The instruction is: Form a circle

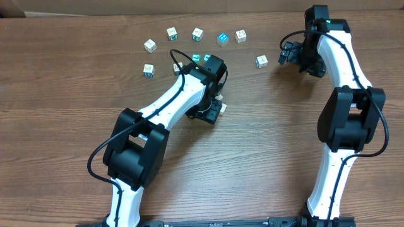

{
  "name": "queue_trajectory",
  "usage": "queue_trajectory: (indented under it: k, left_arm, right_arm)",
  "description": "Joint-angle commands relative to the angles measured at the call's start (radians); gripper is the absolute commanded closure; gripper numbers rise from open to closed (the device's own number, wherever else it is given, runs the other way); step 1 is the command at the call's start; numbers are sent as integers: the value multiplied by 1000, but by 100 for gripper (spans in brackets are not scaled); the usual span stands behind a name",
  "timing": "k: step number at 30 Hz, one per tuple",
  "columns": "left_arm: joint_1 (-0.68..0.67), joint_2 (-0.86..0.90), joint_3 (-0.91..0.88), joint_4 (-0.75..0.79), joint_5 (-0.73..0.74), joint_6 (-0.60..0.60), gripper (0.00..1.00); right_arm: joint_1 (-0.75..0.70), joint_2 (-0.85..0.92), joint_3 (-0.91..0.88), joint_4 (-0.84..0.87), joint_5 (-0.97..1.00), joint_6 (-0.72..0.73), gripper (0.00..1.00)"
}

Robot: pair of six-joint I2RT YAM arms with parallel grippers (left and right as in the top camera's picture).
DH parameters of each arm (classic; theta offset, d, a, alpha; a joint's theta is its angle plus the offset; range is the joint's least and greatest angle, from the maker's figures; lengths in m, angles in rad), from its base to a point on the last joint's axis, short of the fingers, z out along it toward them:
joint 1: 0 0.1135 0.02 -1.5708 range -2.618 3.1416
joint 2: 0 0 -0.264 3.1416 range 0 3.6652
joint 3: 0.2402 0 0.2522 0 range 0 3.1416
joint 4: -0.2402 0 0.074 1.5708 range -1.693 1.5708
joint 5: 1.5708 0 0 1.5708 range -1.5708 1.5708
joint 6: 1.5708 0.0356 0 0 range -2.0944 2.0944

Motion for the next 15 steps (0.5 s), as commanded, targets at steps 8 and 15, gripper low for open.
queue_trajectory:
  k: [8,15]
  left_arm:
    - [-6,0,-7,14,-44,-23,50]
    - [-6,0,-9,34,-42,-45,52]
  right_arm:
    - [0,-24,22,2,2,4,0]
    - [0,-24,22,2,2,4,0]
